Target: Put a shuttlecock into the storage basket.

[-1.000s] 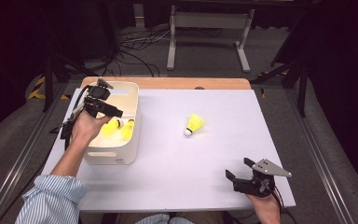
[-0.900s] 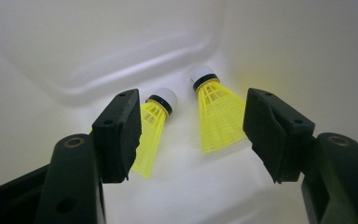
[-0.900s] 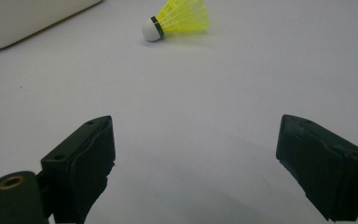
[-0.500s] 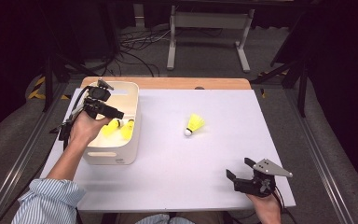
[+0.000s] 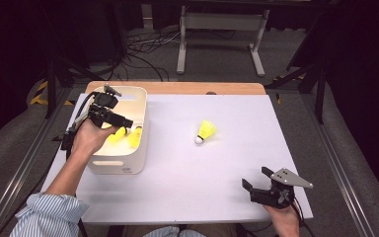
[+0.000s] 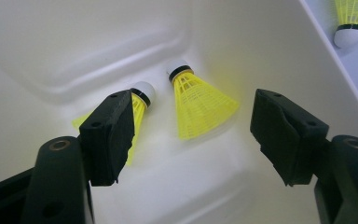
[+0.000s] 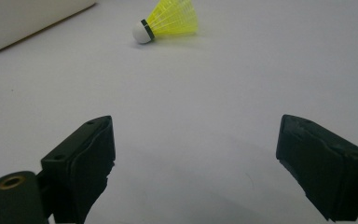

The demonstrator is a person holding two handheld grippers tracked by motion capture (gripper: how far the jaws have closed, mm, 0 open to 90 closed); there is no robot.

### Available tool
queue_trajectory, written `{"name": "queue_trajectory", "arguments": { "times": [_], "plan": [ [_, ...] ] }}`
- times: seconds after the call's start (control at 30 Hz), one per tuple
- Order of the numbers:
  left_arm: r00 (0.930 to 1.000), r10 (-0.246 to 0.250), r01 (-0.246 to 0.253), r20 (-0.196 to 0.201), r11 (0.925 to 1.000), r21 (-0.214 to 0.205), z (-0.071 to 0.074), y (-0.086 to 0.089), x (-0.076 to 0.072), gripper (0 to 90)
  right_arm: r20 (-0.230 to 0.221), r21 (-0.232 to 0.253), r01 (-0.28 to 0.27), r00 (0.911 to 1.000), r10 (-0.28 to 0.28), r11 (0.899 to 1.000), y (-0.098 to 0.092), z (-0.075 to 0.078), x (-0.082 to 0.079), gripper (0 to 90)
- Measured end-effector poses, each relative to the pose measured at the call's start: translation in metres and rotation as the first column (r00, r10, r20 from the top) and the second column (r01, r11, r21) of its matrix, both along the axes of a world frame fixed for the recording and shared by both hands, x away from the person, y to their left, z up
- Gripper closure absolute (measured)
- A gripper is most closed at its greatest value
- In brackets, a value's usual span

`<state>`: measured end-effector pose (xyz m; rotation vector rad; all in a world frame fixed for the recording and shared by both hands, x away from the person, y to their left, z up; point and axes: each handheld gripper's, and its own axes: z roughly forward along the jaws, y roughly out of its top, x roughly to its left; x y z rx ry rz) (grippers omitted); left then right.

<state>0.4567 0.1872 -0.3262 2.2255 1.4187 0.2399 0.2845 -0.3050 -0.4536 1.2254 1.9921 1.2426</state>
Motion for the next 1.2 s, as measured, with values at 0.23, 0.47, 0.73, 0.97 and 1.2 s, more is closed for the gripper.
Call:
{"name": "queue_trajectory", "arguments": {
  "times": [0.23, 0.47, 0.73, 0.97, 1.2],
  "plan": [
    [0.9998, -0.018, 0.018, 0.008, 0.9998, -0.007, 0.003, -0.002, -0.006, 30.4, 0.000, 0.002, 0.000, 1.0000, 0.000, 1.000, -0.001, 0.000, 0.000, 12.1],
    [0.9996, -0.028, 0.028, 0.012, 0.9995, -0.018, 0.006, -0.002, -0.010, 30.8, 0.001, 0.001, 0.000, 1.0000, 0.000, 1.000, -0.001, 0.000, 0.000, 12.1],
    [0.9992, -0.037, 0.037, 0.013, 0.9989, -0.029, 0.009, -0.003, -0.015, 31.4, 0.002, 0.003, -0.001, 1.0000, 0.001, 1.000, 0.000, 0.000, -0.001, 12.1],
    [0.9987, -0.048, 0.049, 0.013, 0.9982, -0.035, 0.011, -0.005, -0.018, 32.0, 0.002, 0.002, 0.001, 1.0000, -0.001, 1.000, 0.000, 0.001, -0.001, 12.1],
    [0.9986, -0.051, 0.052, 0.014, 0.9977, -0.043, 0.013, -0.006, -0.020, 32.5, 0.001, 0.005, 0.000, 1.0000, 0.000, 1.000, 0.000, 0.000, -0.001, 12.0]
  ]
}}
